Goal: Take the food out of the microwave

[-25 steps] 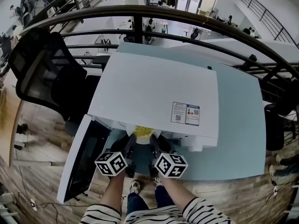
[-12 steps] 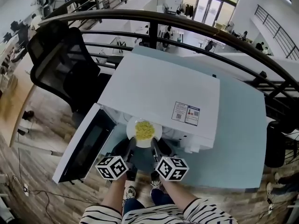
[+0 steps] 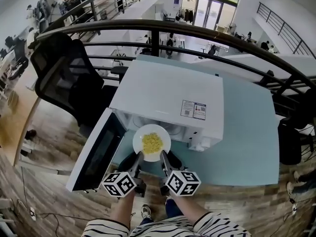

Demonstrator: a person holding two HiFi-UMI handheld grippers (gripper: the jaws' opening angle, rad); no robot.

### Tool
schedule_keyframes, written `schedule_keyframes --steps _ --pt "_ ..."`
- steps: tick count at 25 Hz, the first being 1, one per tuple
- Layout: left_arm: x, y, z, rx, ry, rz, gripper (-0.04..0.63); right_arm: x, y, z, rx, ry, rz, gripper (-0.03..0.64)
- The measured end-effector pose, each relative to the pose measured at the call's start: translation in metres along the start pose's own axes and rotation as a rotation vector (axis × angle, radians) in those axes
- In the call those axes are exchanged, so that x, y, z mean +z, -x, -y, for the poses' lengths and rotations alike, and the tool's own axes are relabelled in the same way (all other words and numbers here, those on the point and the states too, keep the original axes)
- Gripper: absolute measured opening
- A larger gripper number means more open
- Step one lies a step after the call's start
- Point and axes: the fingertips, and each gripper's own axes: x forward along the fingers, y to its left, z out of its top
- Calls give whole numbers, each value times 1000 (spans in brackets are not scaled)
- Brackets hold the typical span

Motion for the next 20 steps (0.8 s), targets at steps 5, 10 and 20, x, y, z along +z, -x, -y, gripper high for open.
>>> schedule_keyframes --steps 5,10,20 --pt "-8 29 7 -33 -1 -19 91 -14 28 -15 -30 -6 30 100" --pt "-15 53 16 -69 -23 -40 91 -25 56 -27 -61 -17 64 98" --pt "-29 102 29 -109 -45 -63 87 -51 102 -51 -88 -31 90 100"
